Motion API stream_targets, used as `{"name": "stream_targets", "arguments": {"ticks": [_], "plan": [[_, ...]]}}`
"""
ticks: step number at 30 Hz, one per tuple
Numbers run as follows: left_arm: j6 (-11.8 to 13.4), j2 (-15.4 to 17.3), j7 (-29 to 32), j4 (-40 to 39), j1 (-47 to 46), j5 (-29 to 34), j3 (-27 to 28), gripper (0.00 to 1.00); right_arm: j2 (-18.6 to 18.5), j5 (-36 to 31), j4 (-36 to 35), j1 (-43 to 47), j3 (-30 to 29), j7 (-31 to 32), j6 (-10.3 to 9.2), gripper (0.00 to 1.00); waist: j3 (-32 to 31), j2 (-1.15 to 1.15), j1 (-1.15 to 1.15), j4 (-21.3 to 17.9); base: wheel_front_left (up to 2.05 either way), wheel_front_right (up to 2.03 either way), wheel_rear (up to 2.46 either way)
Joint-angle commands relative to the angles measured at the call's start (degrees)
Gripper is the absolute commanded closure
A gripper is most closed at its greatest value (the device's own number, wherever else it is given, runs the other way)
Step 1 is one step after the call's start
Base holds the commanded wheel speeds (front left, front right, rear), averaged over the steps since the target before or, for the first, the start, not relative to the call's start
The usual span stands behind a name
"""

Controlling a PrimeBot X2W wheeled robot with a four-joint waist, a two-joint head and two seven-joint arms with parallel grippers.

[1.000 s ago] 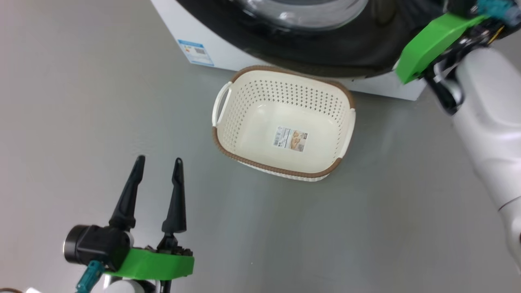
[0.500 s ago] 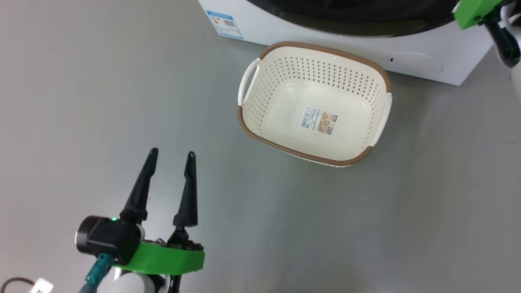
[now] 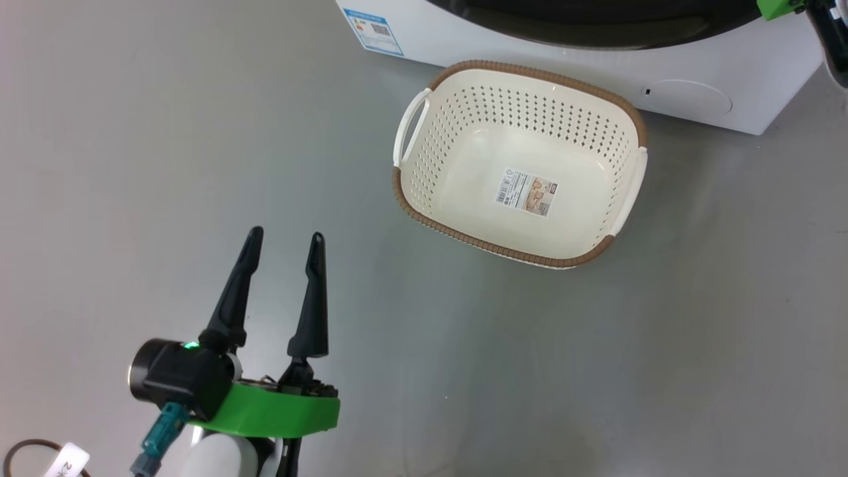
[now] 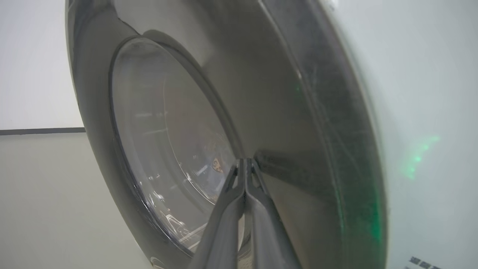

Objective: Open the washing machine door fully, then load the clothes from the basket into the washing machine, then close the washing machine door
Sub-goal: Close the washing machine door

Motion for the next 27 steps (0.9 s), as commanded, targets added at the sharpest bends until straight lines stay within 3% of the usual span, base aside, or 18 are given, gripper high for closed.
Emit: {"name": "stream_targets", "arguments": {"ticks": [1, 13, 25, 26, 27], "plan": [[0.5, 1.1, -0.5, -1.1, -1.0, 0.1, 1.9, 0.00, 1.6, -0.2, -2.3, 1.7, 0.6, -0.3, 0.00, 1.00, -0.4, 0.00, 0.00, -0.3, 0.00, 0.00, 0.00], [-0.1, 1.1, -0.5, -0.6, 0.1, 2.3, 3.8, 0.00, 3.6, 2.6, -14.6, 14.8, 5.9, -0.3, 0.00, 1.00, -3.9, 0.00, 0.00, -4.8, 0.00, 0.00, 0.00], [-1.5, 1.1, -0.5, 0.5, 1.2, 4.2, 5.7, 0.00, 3.3, 3.3, -29.3, 32.3, 1.6, -0.3, 0.00, 1.00, -8.5, 0.00, 0.00, -10.1, 0.00, 0.00, 0.00], [-1.6, 1.1, -0.5, 0.7, 1.4, 4.3, 5.8, 0.00, 3.4, 3.1, -30.3, 33.9, 0.9, -0.3, 0.00, 0.91, -9.0, 0.00, 0.00, -10.5, 0.00, 0.00, 0.00], [-1.8, 1.1, -0.5, 1.0, 1.6, 4.4, 5.8, 0.00, 3.5, 2.8, -31.3, 35.6, -0.1, -0.3, 0.00, 0.65, -9.6, 0.00, 0.00, -10.8, 0.00, 0.00, 0.00]]}}
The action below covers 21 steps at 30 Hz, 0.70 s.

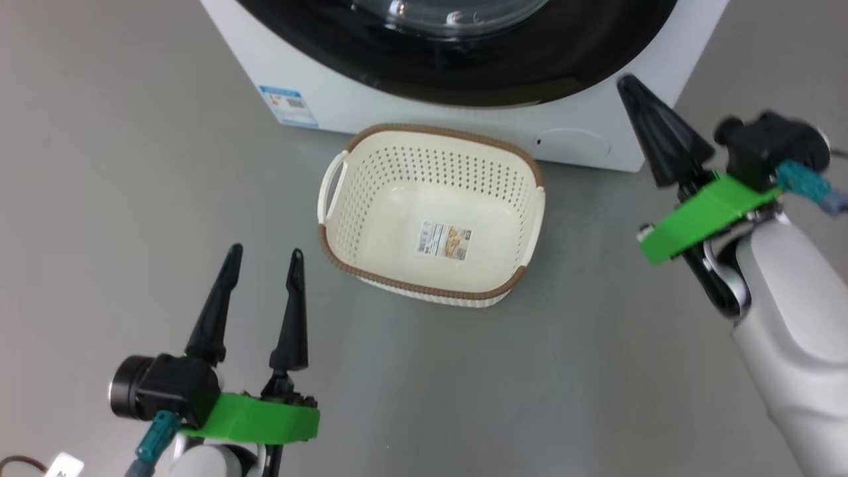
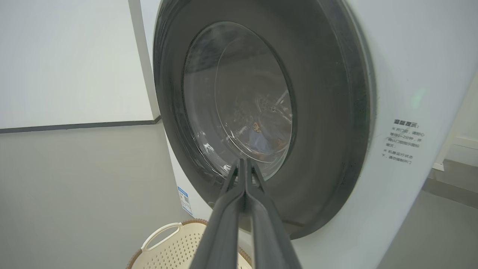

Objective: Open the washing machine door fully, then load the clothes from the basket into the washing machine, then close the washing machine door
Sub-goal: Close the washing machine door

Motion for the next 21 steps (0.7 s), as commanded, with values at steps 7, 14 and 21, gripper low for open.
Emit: {"name": "stream_targets", "arguments": {"ticks": [7, 14, 21], "plan": [[-1.1, 1.2, -0.4, 0.7, 1.9, 0.7, 2.5, 0.00, 3.5, -3.1, -6.9, 14.1, -7.8, -0.3, 0.01, 0.00, -6.2, 0.00, 0.00, -4.6, 0.00, 0.00, 0.00], [-1.6, 2.6, -0.4, 2.2, 3.7, 0.7, 2.7, 0.00, 6.5, -5.8, -10.4, 22.9, -14.4, 0.5, 0.01, 0.00, -8.9, 0.00, 0.00, -7.4, 0.00, 0.00, 0.00], [-1.6, 3.6, 0.5, 2.6, 5.6, 0.2, 2.6, 0.00, 10.2, -8.0, -16.7, 32.7, -20.9, 2.7, 0.01, 0.00, -11.9, 0.00, 0.00, -9.1, 0.00, 0.00, 0.00]]}}
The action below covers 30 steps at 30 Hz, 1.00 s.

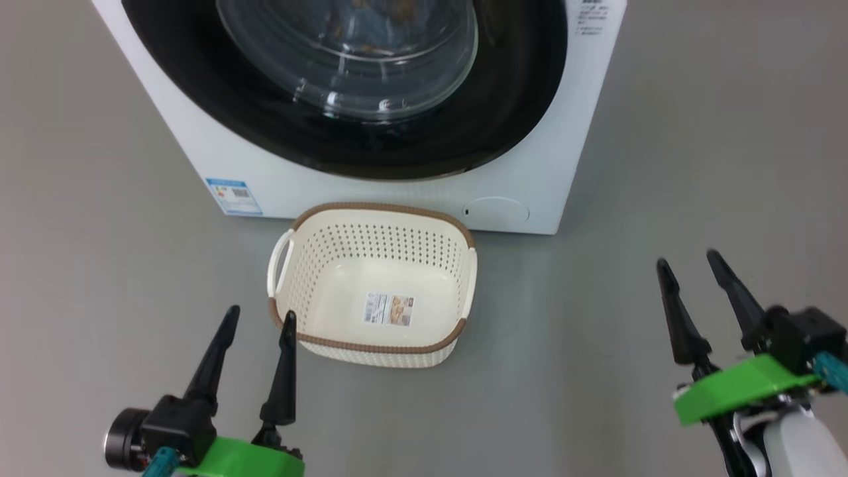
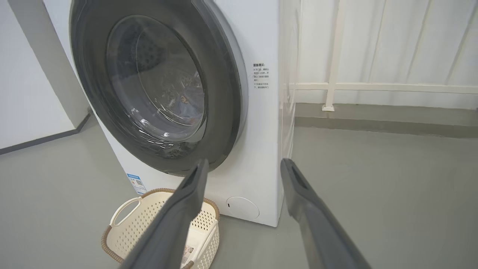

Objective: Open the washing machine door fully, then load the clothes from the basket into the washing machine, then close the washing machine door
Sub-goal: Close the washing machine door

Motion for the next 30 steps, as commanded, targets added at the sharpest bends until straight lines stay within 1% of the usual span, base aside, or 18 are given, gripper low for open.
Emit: {"name": "stream_targets", "arguments": {"ticks": [1, 6, 12, 17, 30], "plan": [[-0.2, 1.2, 0.2, -1.2, -0.3, -0.2, 1.9, 0.00, 0.7, -1.0, -2.7, 1.3, 0.5, 0.3, 0.02, 0.00, -1.8, 0.00, 0.00, -1.3, 0.00, 0.00, 0.00], [-0.2, 1.7, 1.1, -1.4, 1.2, -0.7, 1.6, 0.00, 3.4, -2.8, -8.6, 7.9, -2.7, 2.4, 0.02, 0.00, -3.8, 0.00, 0.00, -2.1, 0.00, 0.00, 0.00], [-0.1, 2.3, 2.0, -1.9, 2.9, -1.2, 1.5, 0.00, 5.2, -3.9, -14.2, 13.8, -3.7, 5.0, 0.02, 0.00, -5.4, 0.00, 0.00, -3.0, 0.00, 0.00, 0.00], [-0.1, 2.8, 2.8, -2.5, 3.8, -1.6, 1.3, 0.00, 6.0, -4.5, -17.7, 17.4, -3.6, 6.4, 0.02, 0.00, -6.7, 0.00, 0.00, -3.2, 0.00, 0.00, 0.00], [0.6, 3.7, 4.0, -3.6, 5.3, -2.1, 1.2, 0.00, 6.6, -4.5, -22.4, 21.9, -4.4, 8.4, 0.02, 0.00, -8.5, 0.00, 0.00, -3.6, 0.00, 0.00, 0.00]]}}
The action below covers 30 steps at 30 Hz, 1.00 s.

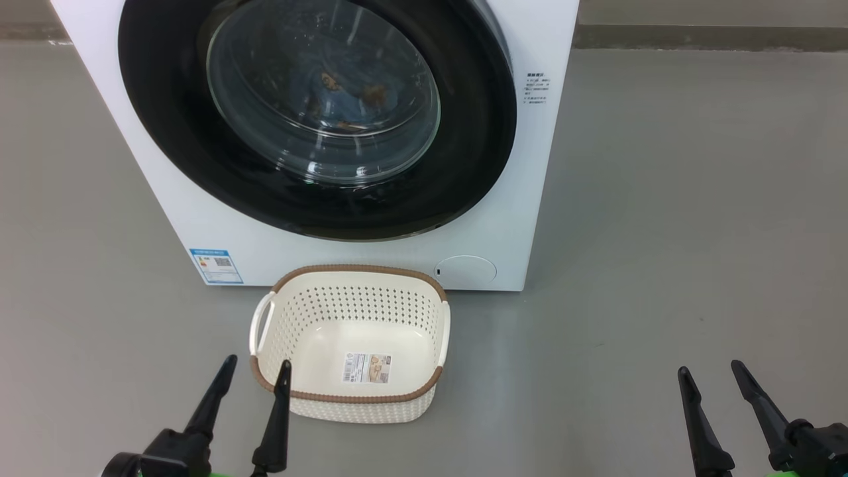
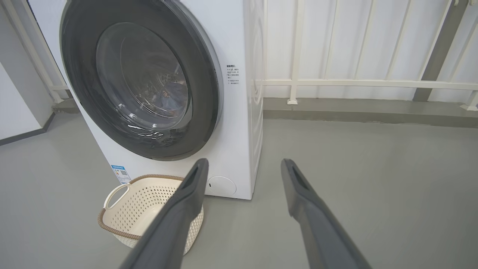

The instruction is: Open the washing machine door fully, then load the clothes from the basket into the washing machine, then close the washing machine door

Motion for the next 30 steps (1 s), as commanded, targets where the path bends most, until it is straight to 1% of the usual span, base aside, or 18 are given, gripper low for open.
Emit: {"name": "stream_targets", "arguments": {"ticks": [1, 30], "plan": [[0.5, 1.0, 0.2, -1.9, -0.8, -0.5, 1.8, 0.00, -0.6, 0.1, -1.9, -0.5, 1.0, 0.0, 0.02, 0.00, -0.1, 0.00, 0.00, -0.1, 0.00, 0.00, 0.00], [1.6, 1.8, 0.4, -2.4, -0.9, -1.7, 1.2, 0.00, -0.6, 1.2, -0.7, -0.7, 1.2, -0.6, 0.02, 0.00, -0.7, 0.00, 0.00, -0.6, 0.00, 0.00, 0.00]]}}
